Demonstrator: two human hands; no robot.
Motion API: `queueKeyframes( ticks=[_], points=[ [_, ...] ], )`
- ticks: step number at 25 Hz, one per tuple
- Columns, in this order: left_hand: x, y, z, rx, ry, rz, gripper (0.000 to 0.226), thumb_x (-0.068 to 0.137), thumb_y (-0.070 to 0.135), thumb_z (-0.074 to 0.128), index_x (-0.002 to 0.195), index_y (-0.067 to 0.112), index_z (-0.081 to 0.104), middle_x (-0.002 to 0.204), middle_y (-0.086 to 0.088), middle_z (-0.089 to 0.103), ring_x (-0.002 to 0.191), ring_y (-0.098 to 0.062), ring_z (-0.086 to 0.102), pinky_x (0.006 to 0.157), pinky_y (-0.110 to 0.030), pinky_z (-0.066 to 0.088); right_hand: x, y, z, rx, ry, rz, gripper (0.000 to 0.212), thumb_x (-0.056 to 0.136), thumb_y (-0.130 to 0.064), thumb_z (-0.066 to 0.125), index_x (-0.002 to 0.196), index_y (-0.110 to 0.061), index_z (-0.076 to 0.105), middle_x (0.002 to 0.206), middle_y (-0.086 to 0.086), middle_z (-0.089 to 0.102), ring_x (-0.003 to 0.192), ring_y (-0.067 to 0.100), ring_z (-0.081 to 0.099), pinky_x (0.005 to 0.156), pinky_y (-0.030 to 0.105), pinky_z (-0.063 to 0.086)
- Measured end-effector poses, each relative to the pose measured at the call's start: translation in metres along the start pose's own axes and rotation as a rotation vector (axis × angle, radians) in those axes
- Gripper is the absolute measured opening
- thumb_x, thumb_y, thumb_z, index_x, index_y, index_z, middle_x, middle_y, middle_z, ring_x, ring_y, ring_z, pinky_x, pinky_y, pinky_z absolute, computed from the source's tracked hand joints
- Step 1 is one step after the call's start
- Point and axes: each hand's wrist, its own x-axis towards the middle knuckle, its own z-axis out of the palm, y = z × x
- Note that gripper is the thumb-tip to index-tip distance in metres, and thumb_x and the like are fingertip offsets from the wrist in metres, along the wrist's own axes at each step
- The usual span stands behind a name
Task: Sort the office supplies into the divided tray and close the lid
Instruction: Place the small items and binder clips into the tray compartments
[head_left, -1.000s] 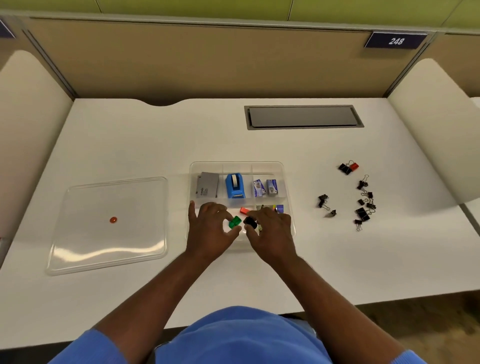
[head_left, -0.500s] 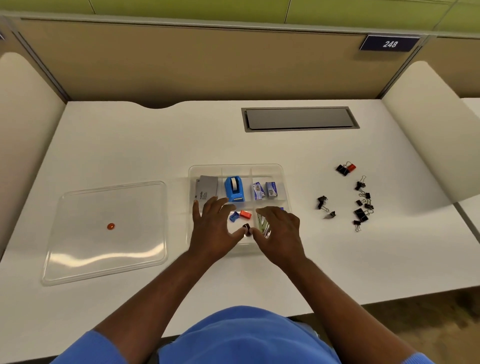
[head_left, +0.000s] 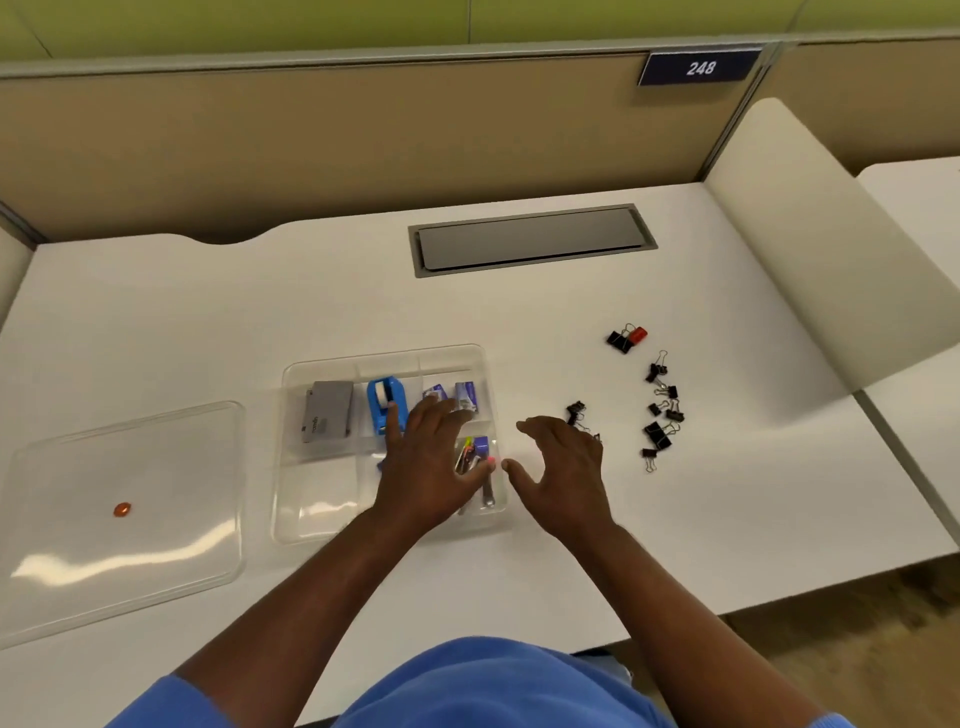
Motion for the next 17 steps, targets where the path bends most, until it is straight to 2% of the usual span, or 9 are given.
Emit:
queueKeyframes(
  ticks=[4, 8, 11, 14, 17],
  points=[
    [0.034, 0.049, 0.031, 0.002, -0.046, 0.0, 0.067, 0.081, 0.065, 0.062, 0.138, 0.031, 0.05, 0.152, 0.006, 0.043, 0.147, -0.016, 0.026, 0.121, -0.047, -0.004, 0.026, 0.057, -0.021, 0.03, 0.038, 0.02, 0.043, 0.083, -0.044, 0.07, 0.122, -0.031, 0.058, 0.124, -0.016, 0.059, 0.116, 0.01, 0.056, 0.103, 0.038, 0.034],
    [0.07, 0.09, 0.062, -0.001, -0.057, 0.018, 0.063, 0.081, 0.061, 0.063, 0.135, 0.029, 0.053, 0.149, 0.006, 0.046, 0.147, -0.017, 0.026, 0.122, -0.053, 0.002, 0.057, 0.113, -0.044, 0.051, 0.061, 0.067, 0.042, 0.083, -0.042, 0.068, 0.122, -0.029, 0.059, 0.123, -0.014, 0.06, 0.116, 0.011, 0.055, 0.103, 0.04, 0.035],
    [0.095, 0.113, 0.081, -0.016, -0.089, -0.002, 0.062, 0.082, 0.059, 0.062, 0.135, 0.029, 0.052, 0.15, 0.006, 0.046, 0.147, -0.016, 0.025, 0.122, -0.053, 0.003, 0.078, 0.151, -0.056, 0.025, 0.057, 0.096, 0.042, 0.084, -0.037, 0.07, 0.123, -0.026, 0.06, 0.124, -0.01, 0.06, 0.119, 0.014, 0.055, 0.104, 0.036, 0.031],
    [0.121, 0.13, 0.099, -0.017, -0.151, -0.022, 0.065, 0.083, 0.059, 0.06, 0.141, 0.03, 0.047, 0.155, 0.006, 0.039, 0.149, -0.013, 0.018, 0.122, -0.05, -0.002, 0.102, 0.183, -0.063, -0.028, 0.046, 0.137, 0.043, 0.083, -0.033, 0.071, 0.124, -0.023, 0.061, 0.125, -0.005, 0.061, 0.119, 0.018, 0.055, 0.106, 0.039, 0.032],
    [0.147, 0.144, 0.117, 0.012, -0.255, -0.021, 0.076, 0.086, 0.062, 0.055, 0.151, 0.029, 0.032, 0.162, 0.006, 0.026, 0.152, -0.013, 0.008, 0.122, -0.05, -0.005, 0.13, 0.207, -0.068, -0.052, -0.003, 0.183, 0.046, 0.083, -0.032, 0.069, 0.127, -0.022, 0.06, 0.127, -0.003, 0.06, 0.118, 0.02, 0.055, 0.106, 0.044, 0.034]
  ],
)
